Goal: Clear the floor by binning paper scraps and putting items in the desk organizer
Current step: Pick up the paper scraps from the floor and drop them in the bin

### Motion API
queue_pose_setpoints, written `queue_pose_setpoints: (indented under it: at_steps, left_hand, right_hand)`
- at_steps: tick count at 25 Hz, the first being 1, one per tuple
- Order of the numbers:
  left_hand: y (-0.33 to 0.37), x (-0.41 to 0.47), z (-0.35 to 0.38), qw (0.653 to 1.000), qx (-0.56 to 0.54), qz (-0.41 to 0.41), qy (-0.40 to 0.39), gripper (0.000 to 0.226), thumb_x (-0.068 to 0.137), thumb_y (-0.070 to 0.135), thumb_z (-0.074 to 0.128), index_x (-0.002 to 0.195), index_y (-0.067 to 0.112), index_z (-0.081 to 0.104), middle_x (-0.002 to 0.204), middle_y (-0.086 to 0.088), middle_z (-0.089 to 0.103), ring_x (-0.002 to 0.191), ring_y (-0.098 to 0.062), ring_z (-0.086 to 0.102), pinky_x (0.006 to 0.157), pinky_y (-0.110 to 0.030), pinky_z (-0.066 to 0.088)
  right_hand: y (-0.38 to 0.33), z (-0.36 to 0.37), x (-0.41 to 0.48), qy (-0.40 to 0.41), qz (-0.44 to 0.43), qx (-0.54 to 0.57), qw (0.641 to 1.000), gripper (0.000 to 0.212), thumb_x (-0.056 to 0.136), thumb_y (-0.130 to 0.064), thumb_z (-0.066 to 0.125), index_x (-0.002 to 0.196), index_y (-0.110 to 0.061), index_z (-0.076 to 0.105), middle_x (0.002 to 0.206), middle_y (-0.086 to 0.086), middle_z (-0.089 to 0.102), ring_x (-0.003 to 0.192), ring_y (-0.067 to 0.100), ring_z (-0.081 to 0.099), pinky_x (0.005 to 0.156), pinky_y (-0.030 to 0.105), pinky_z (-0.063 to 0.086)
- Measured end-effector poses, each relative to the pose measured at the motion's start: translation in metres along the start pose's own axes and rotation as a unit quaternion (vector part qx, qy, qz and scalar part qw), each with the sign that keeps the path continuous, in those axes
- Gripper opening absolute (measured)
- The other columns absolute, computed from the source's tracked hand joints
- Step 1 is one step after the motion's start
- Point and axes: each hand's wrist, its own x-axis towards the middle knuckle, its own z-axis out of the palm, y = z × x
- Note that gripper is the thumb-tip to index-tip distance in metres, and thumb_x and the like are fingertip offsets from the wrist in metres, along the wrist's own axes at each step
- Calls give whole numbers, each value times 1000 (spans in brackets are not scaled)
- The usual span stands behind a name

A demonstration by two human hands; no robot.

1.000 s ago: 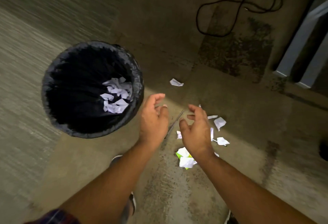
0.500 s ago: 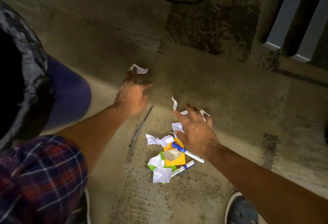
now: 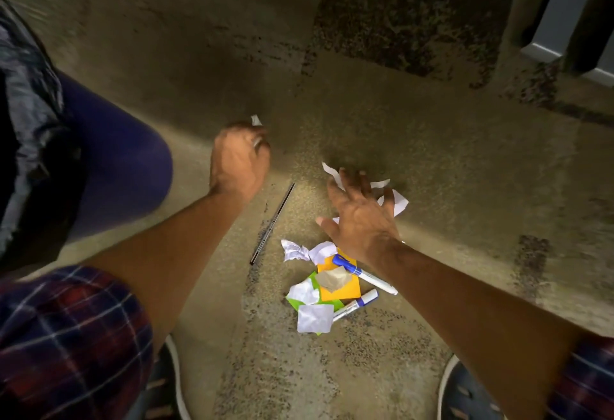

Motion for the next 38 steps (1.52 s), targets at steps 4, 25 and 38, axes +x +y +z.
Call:
queue_pose_setpoints:
  at_steps: [4, 25, 38]
  left_hand:
    - [-4, -44, -2, 981, -189, -37, 11, 16, 92, 6, 68, 103, 17, 74, 96, -10, 76, 87, -27, 71, 84, -48, 60]
    - [-8, -145, 45, 970, -12, 11, -241, 17, 89, 2, 67, 105, 2, 74, 104, -21, 67, 96, -36, 65, 88, -35, 48]
    - [15, -158, 62, 980, -64, -78, -170, 22, 87, 12, 47, 77, 1, 64, 79, -24, 71, 76, -40, 69, 66, -33, 42]
  right_hand:
    - [-1, -9, -2, 62, 18, 31, 997, 65, 95, -48, 57, 152, -19, 44, 163, -8, 37, 153, 14, 28, 118, 56, 25]
    - [93, -32, -53, 167, 117, 250, 947, 9, 98, -7, 51, 104, -3, 57, 87, 13, 69, 82, 35, 69, 66, 28, 38]
    - [85, 0, -24, 33, 157, 65, 985, 72, 93, -62, 59, 141, -12, 39, 133, 23, 54, 112, 41, 66, 83, 42, 56]
